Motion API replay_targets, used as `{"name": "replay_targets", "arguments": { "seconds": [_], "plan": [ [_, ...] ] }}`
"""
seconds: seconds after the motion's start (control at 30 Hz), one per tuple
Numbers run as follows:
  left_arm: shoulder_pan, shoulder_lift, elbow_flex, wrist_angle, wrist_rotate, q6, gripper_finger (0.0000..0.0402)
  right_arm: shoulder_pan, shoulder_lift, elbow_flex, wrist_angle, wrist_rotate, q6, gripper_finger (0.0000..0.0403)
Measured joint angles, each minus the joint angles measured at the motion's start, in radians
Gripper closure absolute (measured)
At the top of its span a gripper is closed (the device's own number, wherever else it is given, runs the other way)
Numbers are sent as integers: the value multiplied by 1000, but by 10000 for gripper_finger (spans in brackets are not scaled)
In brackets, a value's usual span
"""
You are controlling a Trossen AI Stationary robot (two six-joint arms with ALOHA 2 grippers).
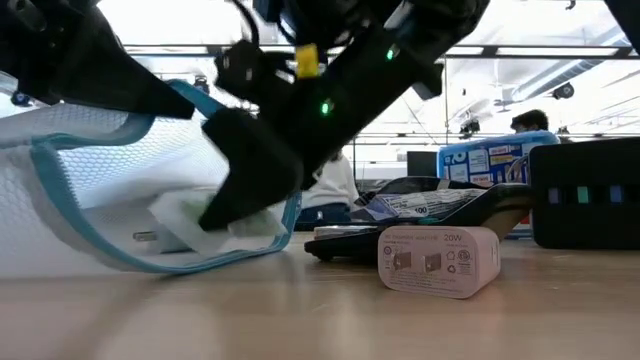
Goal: Unpack backpack
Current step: Put the white pouch into the transparent zip bag
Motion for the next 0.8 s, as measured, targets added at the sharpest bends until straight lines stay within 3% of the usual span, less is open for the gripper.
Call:
{"name": "replay_targets", "arguments": {
  "seconds": [0.13,0.33,0.5,0.8],
  "plan": [
    [0,0,-1,-7,1,0,402,16,-3,0,16,-89,-12,354],
    [4,0,-1,9,0,0,402,25,33,0,204,-109,-55,342],
    [7,0,-2,9,-1,1,402,21,81,0,258,60,-30,303],
    [8,0,-2,3,0,4,402,29,42,-1,253,72,-20,183]
  ]
}}
